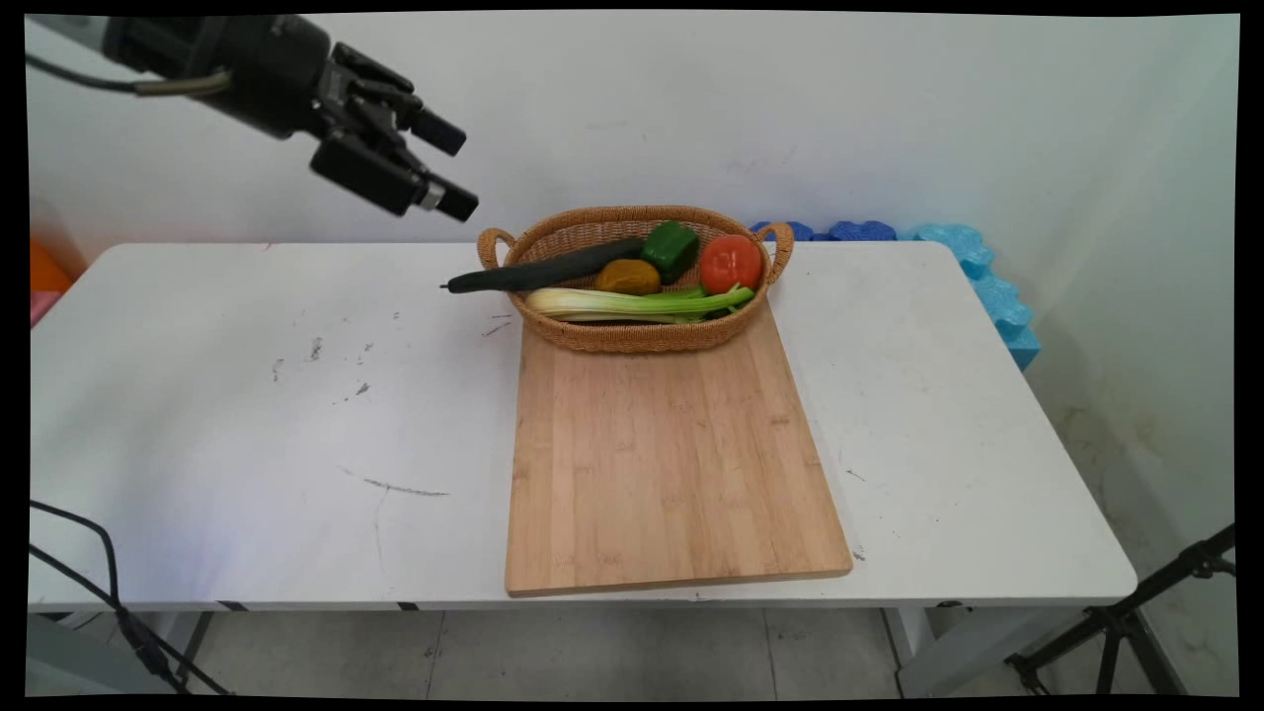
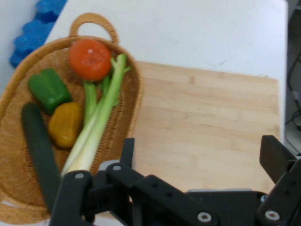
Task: Pick up the cucumber from the vegetable basket
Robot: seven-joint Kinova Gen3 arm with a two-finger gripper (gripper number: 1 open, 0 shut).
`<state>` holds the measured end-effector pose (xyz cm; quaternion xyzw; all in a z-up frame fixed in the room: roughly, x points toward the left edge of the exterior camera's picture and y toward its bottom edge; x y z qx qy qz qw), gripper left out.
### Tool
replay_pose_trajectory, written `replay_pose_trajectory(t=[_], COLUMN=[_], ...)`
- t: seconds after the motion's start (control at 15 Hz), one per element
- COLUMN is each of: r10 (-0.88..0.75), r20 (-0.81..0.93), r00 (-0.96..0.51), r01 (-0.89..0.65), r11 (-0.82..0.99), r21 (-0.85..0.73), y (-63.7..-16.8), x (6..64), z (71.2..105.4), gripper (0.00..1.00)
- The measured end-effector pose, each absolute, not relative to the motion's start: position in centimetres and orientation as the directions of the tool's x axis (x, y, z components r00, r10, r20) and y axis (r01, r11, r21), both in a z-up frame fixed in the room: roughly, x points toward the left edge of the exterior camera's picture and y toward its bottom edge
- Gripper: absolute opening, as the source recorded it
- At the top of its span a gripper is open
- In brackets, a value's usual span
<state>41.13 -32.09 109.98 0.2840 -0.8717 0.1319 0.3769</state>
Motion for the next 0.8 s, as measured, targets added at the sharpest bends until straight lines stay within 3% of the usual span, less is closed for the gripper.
replay_pose_trajectory(t=[0.8], r10=[-0.513], r20=[0.671], r00=[-0.536], r01=[-0.723], r11=[0.689], r21=[-0.05], y=[-39.3], x=[41.2], z=[109.1], gripper=[1.0])
